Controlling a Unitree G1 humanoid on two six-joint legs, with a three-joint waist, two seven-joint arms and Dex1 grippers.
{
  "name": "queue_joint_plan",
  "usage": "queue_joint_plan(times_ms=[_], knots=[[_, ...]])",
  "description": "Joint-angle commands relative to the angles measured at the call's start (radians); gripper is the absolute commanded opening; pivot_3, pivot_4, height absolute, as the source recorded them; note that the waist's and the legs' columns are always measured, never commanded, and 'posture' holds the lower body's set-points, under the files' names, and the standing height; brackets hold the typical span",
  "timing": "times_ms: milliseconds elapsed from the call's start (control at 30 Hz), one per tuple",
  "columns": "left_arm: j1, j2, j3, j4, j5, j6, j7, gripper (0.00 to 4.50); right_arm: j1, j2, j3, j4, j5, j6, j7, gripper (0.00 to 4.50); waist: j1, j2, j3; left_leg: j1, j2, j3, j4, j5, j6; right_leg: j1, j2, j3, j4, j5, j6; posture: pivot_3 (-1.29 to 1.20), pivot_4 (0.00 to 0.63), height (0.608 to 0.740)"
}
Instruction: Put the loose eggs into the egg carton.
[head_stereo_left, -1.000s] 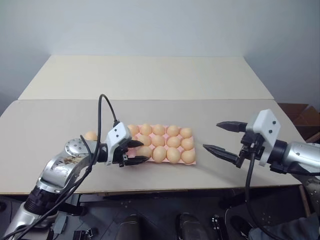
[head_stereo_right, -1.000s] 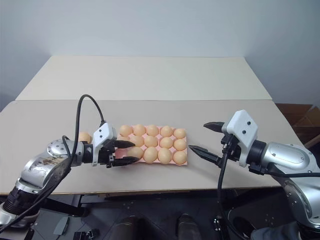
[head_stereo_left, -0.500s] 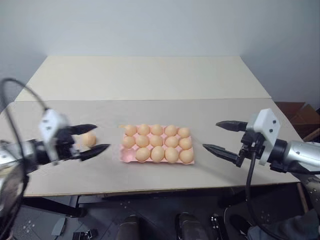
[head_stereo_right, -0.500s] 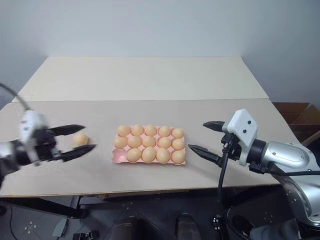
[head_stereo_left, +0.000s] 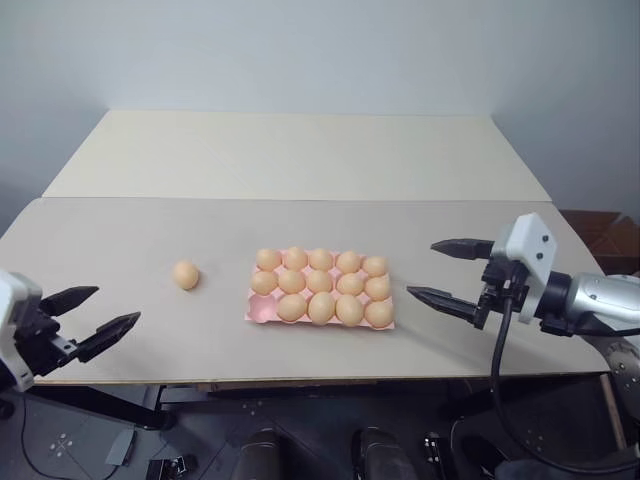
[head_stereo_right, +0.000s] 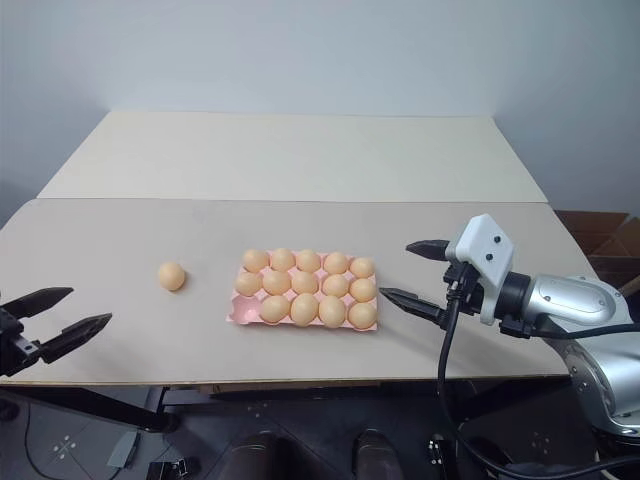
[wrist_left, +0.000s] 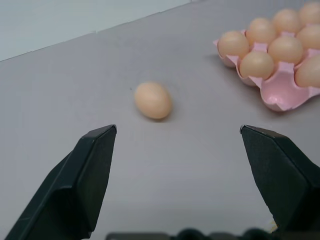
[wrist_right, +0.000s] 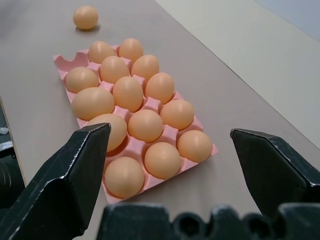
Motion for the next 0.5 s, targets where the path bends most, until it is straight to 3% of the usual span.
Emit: queue_joint_plan(times_ms=[33,233,500], knots=[[-0.133,0.007,-0.095,0.009,-0.026,0.136,0.167,4.31,-0.028,-0.008,-0.025,-0.020,0.001,-0.026,-0.013,4.50,0.000,0.000,0.000,0.000,0.000,0.000,0.000,0.000,0.000,0.000,0.000,0.000,0.001,0.000,0.000,0.00,0.150,0.740],[-0.475,-0.100,-0.331,0.164,0.075,0.346,0.494,4.31,-0.025,0.000,-0.035,-0.043,0.005,-0.014,-0.045,4.50,-0.002,-0.001,0.000,0.000,-0.001,-0.001,0.001,0.000,0.000,0.001,0.001,0.001,0.000,0.006,0.009,0.00,0.150,0.740],[-0.730,-0.245,-0.492,0.397,0.162,0.436,0.635,4.31,-0.008,0.008,-0.049,-0.082,0.022,-0.004,-0.090,4.50,-0.008,-0.002,-0.001,-0.002,-0.002,-0.002,0.001,0.000,0.000,0.000,0.000,0.001,0.000,0.007,0.010,0.00,0.150,0.740]])
